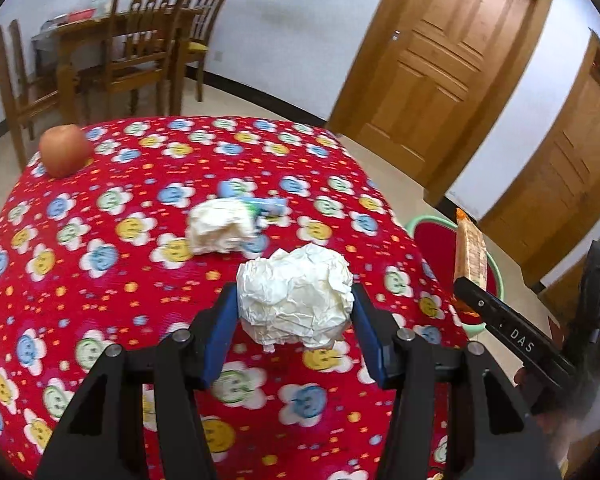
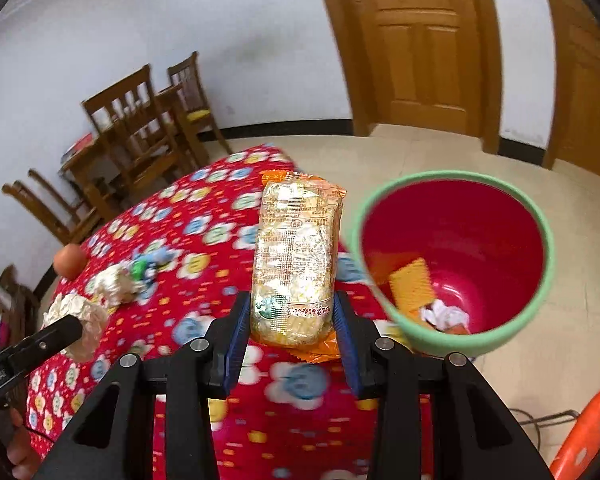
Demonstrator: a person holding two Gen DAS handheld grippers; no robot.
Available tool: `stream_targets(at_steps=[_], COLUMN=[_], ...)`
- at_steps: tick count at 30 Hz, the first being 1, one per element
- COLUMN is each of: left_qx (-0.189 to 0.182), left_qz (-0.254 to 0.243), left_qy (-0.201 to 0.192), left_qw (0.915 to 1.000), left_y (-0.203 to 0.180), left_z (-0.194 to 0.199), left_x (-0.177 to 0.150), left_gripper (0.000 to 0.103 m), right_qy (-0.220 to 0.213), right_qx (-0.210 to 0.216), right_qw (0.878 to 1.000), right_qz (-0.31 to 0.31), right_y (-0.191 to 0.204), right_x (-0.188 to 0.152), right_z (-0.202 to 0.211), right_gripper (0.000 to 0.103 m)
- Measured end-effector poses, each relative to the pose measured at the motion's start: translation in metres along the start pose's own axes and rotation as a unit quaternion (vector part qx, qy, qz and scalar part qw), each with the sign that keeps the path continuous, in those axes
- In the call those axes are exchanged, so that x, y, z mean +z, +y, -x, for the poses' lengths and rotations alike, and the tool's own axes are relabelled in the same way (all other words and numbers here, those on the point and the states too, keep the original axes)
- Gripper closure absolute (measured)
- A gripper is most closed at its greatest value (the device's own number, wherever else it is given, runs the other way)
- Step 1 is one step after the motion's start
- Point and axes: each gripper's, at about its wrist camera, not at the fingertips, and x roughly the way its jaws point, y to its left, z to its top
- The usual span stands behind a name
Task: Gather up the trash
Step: 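Carry the tissue and wrapper over the bucket and open the right tool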
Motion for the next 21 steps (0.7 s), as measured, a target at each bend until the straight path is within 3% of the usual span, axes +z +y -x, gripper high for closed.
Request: stream_targets(at_steps=[21], left_qx=[-0.034], left_qz=[-0.093], left_qy=[0.014], left_qw=[0.9950], left_y=[-0.098], left_z=[-0.042], left_x=[0.017], left_gripper=[0.047], right_qy=[0.005], right_qx=[-0.056], right_qw=[0.993], right_qz=[-0.100], right_y=[-0.122], right_x=[0.014], right_z=[-0.007], right_gripper=[0.061])
